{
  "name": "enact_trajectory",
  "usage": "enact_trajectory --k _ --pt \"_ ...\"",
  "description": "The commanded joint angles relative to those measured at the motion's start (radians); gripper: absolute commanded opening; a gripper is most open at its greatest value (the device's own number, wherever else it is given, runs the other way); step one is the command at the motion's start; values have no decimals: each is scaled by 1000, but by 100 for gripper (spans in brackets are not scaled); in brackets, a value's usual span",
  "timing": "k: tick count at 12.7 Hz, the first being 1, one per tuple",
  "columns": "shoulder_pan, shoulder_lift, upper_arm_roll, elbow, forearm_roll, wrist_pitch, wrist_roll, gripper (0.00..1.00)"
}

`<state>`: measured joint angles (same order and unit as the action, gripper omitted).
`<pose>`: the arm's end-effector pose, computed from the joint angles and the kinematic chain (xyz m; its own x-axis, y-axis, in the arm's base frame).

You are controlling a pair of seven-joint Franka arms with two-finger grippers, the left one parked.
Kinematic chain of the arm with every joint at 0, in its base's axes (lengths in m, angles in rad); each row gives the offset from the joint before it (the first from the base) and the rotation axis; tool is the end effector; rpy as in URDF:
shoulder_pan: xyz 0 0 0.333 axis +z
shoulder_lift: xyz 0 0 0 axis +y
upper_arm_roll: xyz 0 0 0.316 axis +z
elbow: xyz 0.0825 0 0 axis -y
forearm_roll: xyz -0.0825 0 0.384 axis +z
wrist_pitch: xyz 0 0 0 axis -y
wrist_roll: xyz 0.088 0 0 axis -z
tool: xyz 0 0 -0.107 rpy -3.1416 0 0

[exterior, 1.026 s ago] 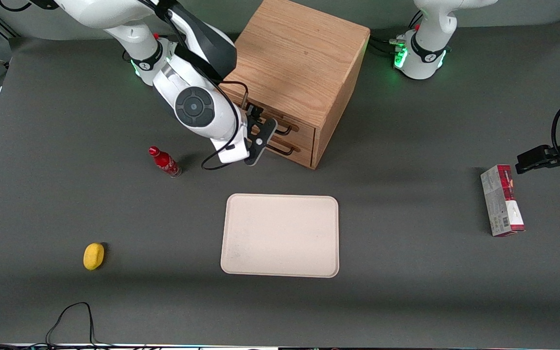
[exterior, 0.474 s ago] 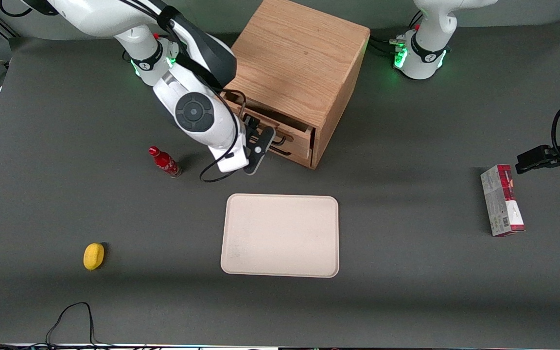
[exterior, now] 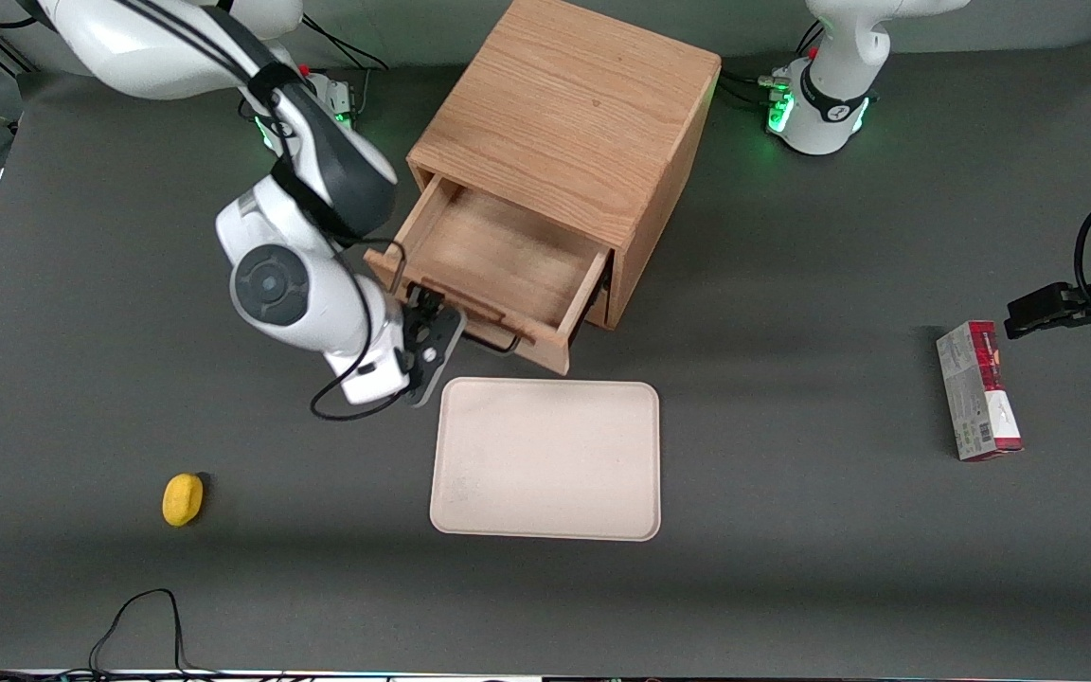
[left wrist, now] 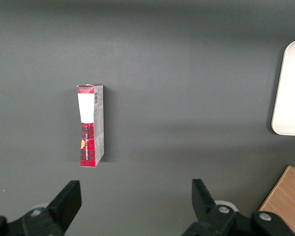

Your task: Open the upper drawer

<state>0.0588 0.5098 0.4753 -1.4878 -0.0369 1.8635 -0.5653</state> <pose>0.6114 0.2991 0.3976 0.4845 0.8742 0.0331 0.8596 -0.4687 -0.2037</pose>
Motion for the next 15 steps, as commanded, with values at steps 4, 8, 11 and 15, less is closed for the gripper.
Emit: enact_trajectory --k 4,8,11,15 --pt "9 78 -93 173 -6 -9 -47 100" --pt "7 55 -107 230 -27 -12 -34 100" --pt "-5 -21 -159 307 -25 -148 -48 100" --pt "-1 -305 -354 55 14 -276 225 100"
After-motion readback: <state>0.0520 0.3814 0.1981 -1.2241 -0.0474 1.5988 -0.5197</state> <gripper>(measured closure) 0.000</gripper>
